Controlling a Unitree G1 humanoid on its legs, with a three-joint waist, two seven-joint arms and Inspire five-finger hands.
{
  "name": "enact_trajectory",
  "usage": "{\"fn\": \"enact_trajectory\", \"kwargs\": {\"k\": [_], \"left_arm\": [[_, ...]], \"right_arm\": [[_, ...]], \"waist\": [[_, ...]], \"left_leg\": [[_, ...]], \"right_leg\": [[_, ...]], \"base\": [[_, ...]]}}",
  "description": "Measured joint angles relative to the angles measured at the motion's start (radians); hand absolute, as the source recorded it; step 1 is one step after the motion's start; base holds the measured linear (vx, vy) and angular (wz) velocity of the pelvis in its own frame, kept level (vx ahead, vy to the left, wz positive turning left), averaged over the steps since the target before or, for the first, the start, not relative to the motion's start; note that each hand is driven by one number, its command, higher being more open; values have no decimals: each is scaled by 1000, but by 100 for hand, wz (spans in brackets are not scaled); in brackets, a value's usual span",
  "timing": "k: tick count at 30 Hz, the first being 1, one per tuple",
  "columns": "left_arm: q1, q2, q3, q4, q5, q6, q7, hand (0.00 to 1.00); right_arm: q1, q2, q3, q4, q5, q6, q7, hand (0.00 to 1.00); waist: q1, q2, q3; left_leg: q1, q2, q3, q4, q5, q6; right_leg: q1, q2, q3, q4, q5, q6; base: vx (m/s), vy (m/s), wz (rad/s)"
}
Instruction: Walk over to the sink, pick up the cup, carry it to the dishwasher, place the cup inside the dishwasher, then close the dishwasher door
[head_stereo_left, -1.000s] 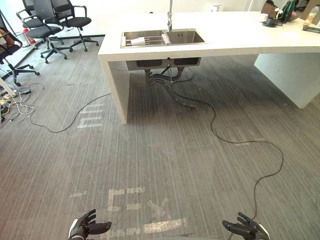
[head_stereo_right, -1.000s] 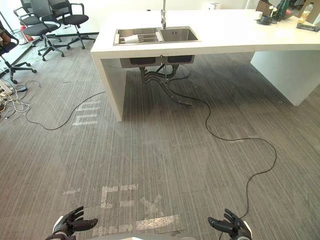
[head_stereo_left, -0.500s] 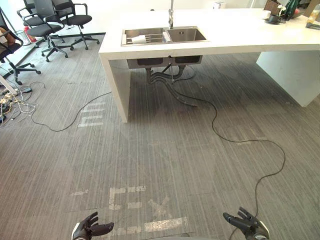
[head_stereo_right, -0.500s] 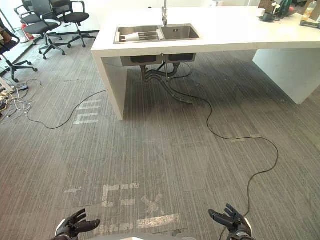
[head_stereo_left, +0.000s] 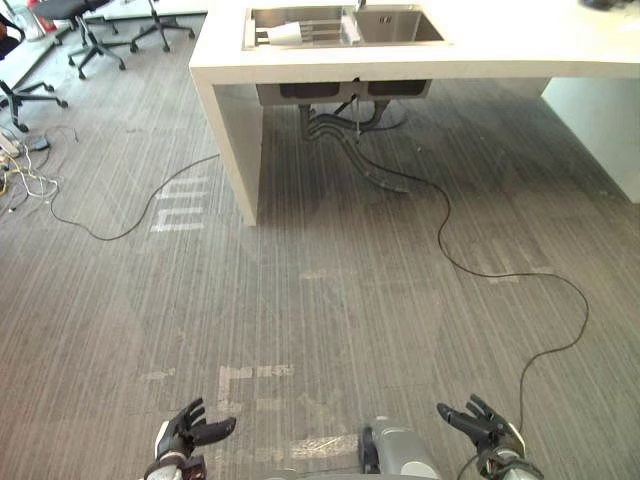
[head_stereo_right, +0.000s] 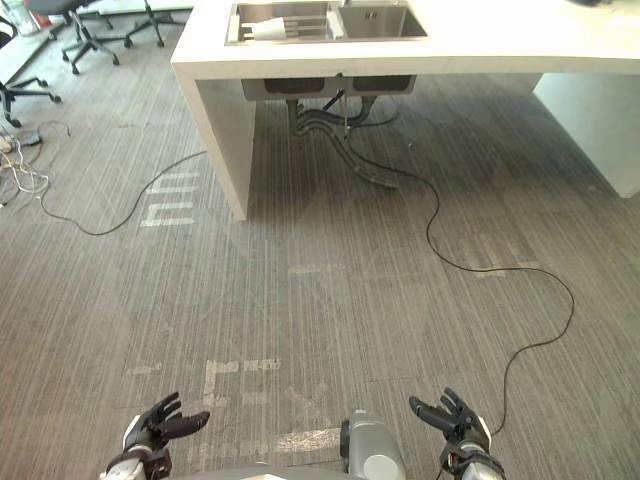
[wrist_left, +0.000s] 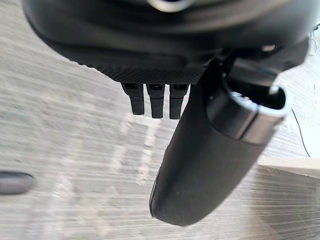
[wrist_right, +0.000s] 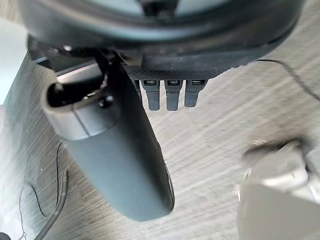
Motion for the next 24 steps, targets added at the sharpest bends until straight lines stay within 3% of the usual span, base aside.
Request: {"fn": "enact_trajectory", "kwargs": {"k": [1, 2, 3, 4, 6, 7, 10, 11, 12, 14, 15, 16, 17, 18, 19, 20, 21, 22, 23, 24], "left_arm": [[-7, -15, 4, 5, 0, 1, 1, 90], [-7, -18, 5, 5, 0, 1, 1, 90], [-5, -41, 14, -4, 0, 0, 3, 90], [-3, -59, 22, -16, 0, 0, 3, 90], [7, -82, 24, -51, 0, 1, 2, 90], [6, -98, 23, -66, 0, 2, 2, 90], [3, -130, 15, -106, -1, 1, 2, 90], [2, -134, 0, -126, -1, 1, 1, 90], [1, -136, 0, -133, -3, 1, 1, 90], [2, -156, -5, -164, -38, 0, 8, 90], [3, -159, -22, -168, -43, 0, 10, 90], [5, -159, -35, -167, -44, 0, 9, 90], [8, -157, -40, -166, -44, 1, 9, 90], [21, -153, -36, -178, -54, 1, 13, 90], [36, -154, -38, -206, -67, 1, 19, 90], [36, -155, -43, -215, -69, 1, 20, 90], [43, -152, -60, -245, -70, 2, 22, 90], [52, -144, -80, -291, -71, 5, 26, 90], [55, -137, -89, -319, -71, 8, 30, 90], [67, -130, -109, -409, -74, 10, 42, 90]], "right_arm": [[7, -17, -1, 8, 0, 1, -4, 90], [5, -18, -3, 9, 0, 1, -6, 90], [-1, -17, 1, -8, 1, 1, -16, 90], [3, -11, 14, -36, 1, 1, -16, 90], [16, 2, 40, -83, 4, 1, -17, 90], [21, 12, 40, -109, 5, 0, -19, 90], [17, 34, 40, -150, 36, -7, -24, 90], [8, 44, 39, -151, 39, -9, -25, 90], [3, 51, 38, -151, 38, -9, -25, 90], [2, 67, 28, -148, 38, -8, -30, 90], [8, 66, 20, -141, 38, -8, -31, 90], [11, 64, 13, -133, 37, -8, -32, 90], [13, 64, 12, -114, 37, -6, -36, 90], [26, 74, 14, -98, 33, 3, -43, 90], [38, 80, 18, -94, 33, 5, -41, 90], [39, 80, 16, -83, 31, 6, -42, 90], [36, 81, 15, -59, 26, 11, -43, 90], [45, 89, 15, -55, 9, 14, -44, 90], [51, 95, 16, -57, 6, 15, -43, 90], [59, 109, 23, -65, 0, 14, -40, 90]], "waist": [[-11, 0, -1], [-10, 3, -2], [2, 11, 1], [4, 13, 6], [24, 10, 10], [42, -1, 18], [69, -19, 23], [85, -25, 23], [87, -29, 26], [93, -43, 34], [98, -37, 28], [101, -22, 19], [102, -11, 11], [107, -25, -15], [106, -46, -28], [105, -52, -30], [105, -56, -28], [96, -59, -28], [87, -64, -26], [82, -64, -26]], "left_leg": [[17, 8, -16, 39, -21, -31], [16, 14, -15, 48, -21, -32], [-51, 42, -5, 270, -7, -55], [-162, 76, -2, 544, 56, -58], [-289, 142, 23, 864, 82, -60], [-346, 177, 49, 966, 79, -55], [-475, 190, 96, 966, 74, -49], [-538, 183, 133, 859, 64, -44], [-552, 170, 152, 795, 59, -38], [-571, 86, 178, 434, 86, -49], [-565, 58, 159, 273, 130, -50], [-566, 47, 144, 207, 152, -43], [-568, 40, 121, 198, 213, -7], [-566, 12, 130, 233, 254, 27], [-563, -19, 152, 269, 229, 52], [-550, -30, 163, 270, 208, 60], [-507, -49, 174, 262, 185, 73], [-444, -69, 172, 242, 157, 87], [-408, -79, 168, 230, 145, 92], [-310, -89, 163, 198, 116, 94]], "right_leg": [[23, -4, -15, 27, 54, -102], [26, -2, -17, 29, 49, -101], [84, 24, -21, 8, 11, -123], [155, 45, -26, -37, 1, -150], [273, 82, -19, -102, -16, -187], [346, 91, -5, -131, -30, -229], [457, 87, 31, -204, -45, -251], [503, 75, 56, -245, -48, -251], [524, 65, 64, -259, -52, -243], [589, 20, 89, -298, -85, -197], [598, 13, 104, -307, -108, -170], [607, 14, 114, -310, -127, -148], [625, 10, 129, -300, -163, -124], [626, -27, 156, -256, -216, -88], [611, -66, 170, -186, -248, -55], [585, -79, 172, -111, -254, -43], [509, -99, 177, 96, -238, 19], [410, -114, 179, 355, -148, 168], [370, -126, 183, 466, -136, 190], [290, -140, 162, 643, -152, 163]], "base": [[560, -180, 60], [570, -214, 23], [550, -217, 2], [637, -255, 1], [555, -215, -11], [457, -162, -24], [373, -74, -30], [455, 27, -40], [385, 65, -38], [429, 126, -31], [448, 159, -37], [368, 160, -37], [561, 288, -45], [595, 306, -50], [749, 351, -40], [624, 275, -26], [709, 327, -6], [563, 272, 4], [638, 263, 19], [526, 176, 14]]}}
